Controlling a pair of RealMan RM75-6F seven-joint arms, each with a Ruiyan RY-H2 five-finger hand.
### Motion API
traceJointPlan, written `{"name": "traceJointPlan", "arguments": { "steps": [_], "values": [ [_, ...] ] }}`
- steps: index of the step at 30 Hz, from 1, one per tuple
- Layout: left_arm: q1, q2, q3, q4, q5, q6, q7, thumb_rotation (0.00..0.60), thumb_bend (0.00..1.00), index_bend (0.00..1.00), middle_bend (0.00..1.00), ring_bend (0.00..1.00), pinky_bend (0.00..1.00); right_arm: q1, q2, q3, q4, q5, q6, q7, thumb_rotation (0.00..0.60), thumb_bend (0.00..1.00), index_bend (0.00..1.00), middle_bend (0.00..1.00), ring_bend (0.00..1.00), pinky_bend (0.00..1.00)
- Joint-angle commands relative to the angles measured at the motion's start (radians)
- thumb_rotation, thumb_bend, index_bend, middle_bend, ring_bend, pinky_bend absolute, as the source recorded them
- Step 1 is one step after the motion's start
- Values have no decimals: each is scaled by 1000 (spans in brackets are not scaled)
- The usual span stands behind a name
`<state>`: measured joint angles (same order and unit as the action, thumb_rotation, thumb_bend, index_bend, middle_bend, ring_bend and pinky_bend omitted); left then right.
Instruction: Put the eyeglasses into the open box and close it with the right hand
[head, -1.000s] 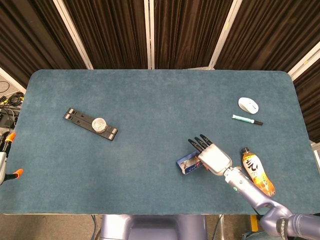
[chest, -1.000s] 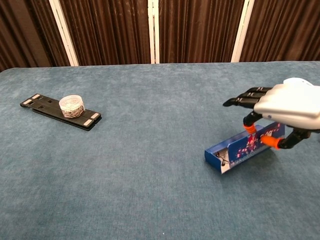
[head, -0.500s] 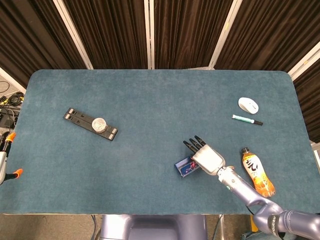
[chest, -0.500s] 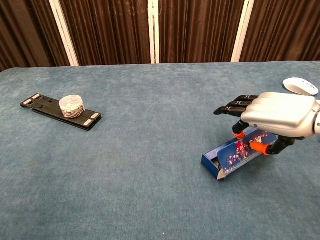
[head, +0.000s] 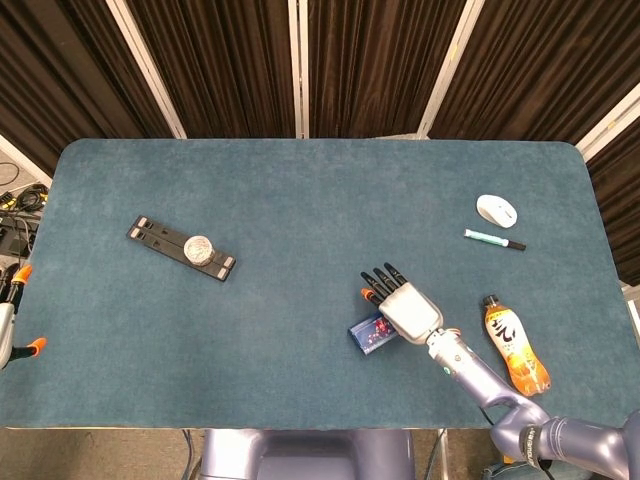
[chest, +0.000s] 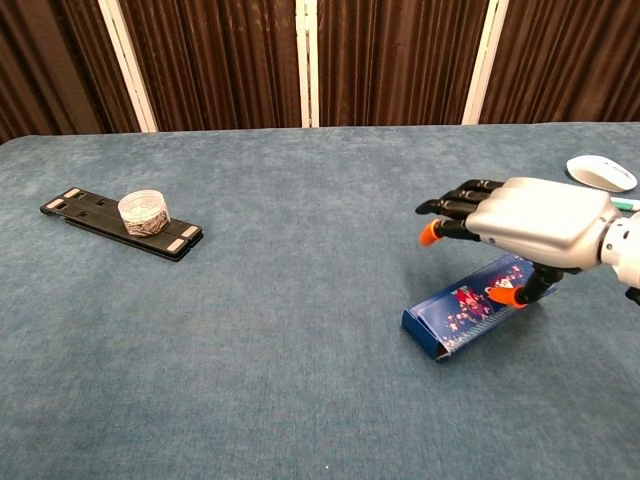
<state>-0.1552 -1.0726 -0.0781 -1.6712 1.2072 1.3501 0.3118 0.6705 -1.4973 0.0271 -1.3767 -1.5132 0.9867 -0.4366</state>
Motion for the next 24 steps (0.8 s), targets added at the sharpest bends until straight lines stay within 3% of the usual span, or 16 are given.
{"name": "traceJointPlan", "arguments": {
  "steps": [1, 6, 9, 15, 18, 24],
  "values": [
    [-1, -1, -1, 2, -2, -1, 0, 600, 0, 0, 0, 0, 0, -5, 1, 10, -10, -16, 33, 21, 600, 157, 155, 0, 0, 0],
    [-3, -4, -2, 5, -7, -4, 2, 600, 0, 0, 0, 0, 0, -9, 44, 26, -71, -36, 74, 55, 600, 153, 138, 0, 0, 0],
    [-3, -5, -1, 4, -5, -3, 7, 600, 0, 0, 0, 0, 0, -12, 115, 35, -154, -37, 84, 70, 600, 141, 119, 0, 0, 0],
    [0, -3, 2, -1, 2, 5, 7, 600, 0, 0, 0, 0, 0, -2, 206, -17, -211, 6, -46, 91, 600, 73, 20, 0, 0, 0],
    [-1, -5, 3, -1, 2, 4, 11, 600, 0, 0, 0, 0, 0, 17, 212, -43, -193, -4, -111, 157, 600, 47, 0, 0, 0, 0],
    [-2, -7, 1, 0, -4, 2, 14, 600, 0, 0, 0, 0, 0, 39, 150, -53, -94, -40, -134, 197, 600, 45, 0, 0, 0, 0]
  ]
}}
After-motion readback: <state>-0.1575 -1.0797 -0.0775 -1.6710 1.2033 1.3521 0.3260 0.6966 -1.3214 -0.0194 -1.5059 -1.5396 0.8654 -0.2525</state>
